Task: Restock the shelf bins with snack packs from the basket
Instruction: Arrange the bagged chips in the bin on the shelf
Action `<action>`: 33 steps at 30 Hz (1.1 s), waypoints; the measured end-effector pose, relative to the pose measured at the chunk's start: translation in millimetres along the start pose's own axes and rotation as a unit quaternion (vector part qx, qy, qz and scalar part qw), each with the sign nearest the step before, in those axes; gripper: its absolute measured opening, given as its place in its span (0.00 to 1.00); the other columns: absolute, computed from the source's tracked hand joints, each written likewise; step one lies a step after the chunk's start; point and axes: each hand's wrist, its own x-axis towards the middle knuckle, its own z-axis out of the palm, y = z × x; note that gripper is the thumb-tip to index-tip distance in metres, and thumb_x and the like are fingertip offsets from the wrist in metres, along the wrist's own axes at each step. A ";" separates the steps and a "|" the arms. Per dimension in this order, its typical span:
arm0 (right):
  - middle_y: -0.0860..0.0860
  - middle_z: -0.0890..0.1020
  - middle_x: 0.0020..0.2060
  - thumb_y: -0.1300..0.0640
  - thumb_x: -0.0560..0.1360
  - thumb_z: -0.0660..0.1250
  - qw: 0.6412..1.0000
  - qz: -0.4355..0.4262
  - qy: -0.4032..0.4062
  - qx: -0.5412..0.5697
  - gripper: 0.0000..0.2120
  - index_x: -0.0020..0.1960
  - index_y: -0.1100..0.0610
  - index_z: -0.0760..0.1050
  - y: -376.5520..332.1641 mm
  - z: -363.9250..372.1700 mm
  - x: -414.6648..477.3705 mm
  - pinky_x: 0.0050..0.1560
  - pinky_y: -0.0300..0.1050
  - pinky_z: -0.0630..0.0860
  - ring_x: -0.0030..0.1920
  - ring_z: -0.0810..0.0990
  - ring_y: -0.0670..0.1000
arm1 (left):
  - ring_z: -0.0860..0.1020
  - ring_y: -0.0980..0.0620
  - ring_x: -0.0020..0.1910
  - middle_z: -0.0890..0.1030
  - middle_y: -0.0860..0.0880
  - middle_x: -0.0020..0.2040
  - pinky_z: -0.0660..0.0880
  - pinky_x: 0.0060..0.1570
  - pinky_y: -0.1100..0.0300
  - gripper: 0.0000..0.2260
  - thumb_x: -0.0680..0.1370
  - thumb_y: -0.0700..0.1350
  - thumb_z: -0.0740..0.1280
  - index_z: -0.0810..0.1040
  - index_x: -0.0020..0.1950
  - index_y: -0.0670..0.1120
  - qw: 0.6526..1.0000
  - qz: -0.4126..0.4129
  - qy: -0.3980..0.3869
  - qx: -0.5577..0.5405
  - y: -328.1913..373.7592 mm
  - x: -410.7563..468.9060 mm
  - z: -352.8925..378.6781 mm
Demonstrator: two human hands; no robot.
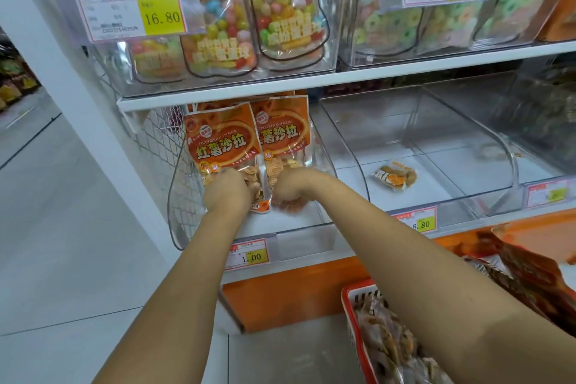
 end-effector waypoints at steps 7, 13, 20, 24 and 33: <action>0.59 0.69 0.69 0.65 0.82 0.52 0.995 -0.007 0.048 -0.087 0.19 0.71 0.65 0.64 -8.2 -1.7 -3.0 0.43 0.39 0.73 0.64 0.72 0.58 | 0.77 0.39 0.56 0.79 0.39 0.57 0.74 0.50 0.52 0.19 0.76 0.52 0.68 0.78 0.59 0.39 0.999 0.037 0.015 -0.026 2.7 2.6 5.0; 0.62 0.76 0.60 0.62 0.81 0.52 0.994 -0.024 0.086 -0.059 0.17 0.65 0.67 0.70 -5.3 1.2 -26.6 0.56 0.47 0.71 0.54 0.73 0.59 | 0.77 0.40 0.56 0.79 0.40 0.58 0.72 0.48 0.54 0.15 0.77 0.48 0.66 0.77 0.58 0.40 0.999 0.022 -0.044 -0.018 4.4 -7.5 -4.3; 0.56 0.84 0.37 0.60 0.77 0.61 0.967 -0.129 0.219 0.016 0.11 0.43 0.64 0.79 28.7 -15.9 -93.2 0.42 0.45 0.81 0.37 0.83 0.52 | 0.78 0.38 0.54 0.80 0.39 0.56 0.74 0.49 0.51 0.13 0.75 0.47 0.67 0.79 0.56 0.41 1.000 0.018 -0.016 -0.014 6.5 -26.2 -14.0; 0.49 0.80 0.28 0.51 0.78 0.63 0.962 -0.123 0.244 0.012 0.15 0.37 0.57 0.77 74.3 -18.3 -138.6 0.33 0.38 0.75 0.29 0.79 0.46 | 0.79 0.41 0.41 0.83 0.40 0.43 0.73 0.36 0.57 0.10 0.77 0.44 0.63 0.80 0.41 0.41 0.992 0.120 0.015 -0.038 9.5 -43.3 -16.0; 0.56 0.83 0.42 0.52 0.75 0.68 0.952 0.042 0.304 -0.005 0.12 0.45 0.62 0.80 227.8 -6.1 -182.5 0.41 0.42 0.70 0.48 0.80 0.55 | 0.78 0.48 0.40 0.82 0.49 0.40 0.75 0.40 0.52 0.16 0.78 0.53 0.58 0.80 0.44 0.44 0.885 0.457 0.024 -0.084 65.0 -139.5 -8.5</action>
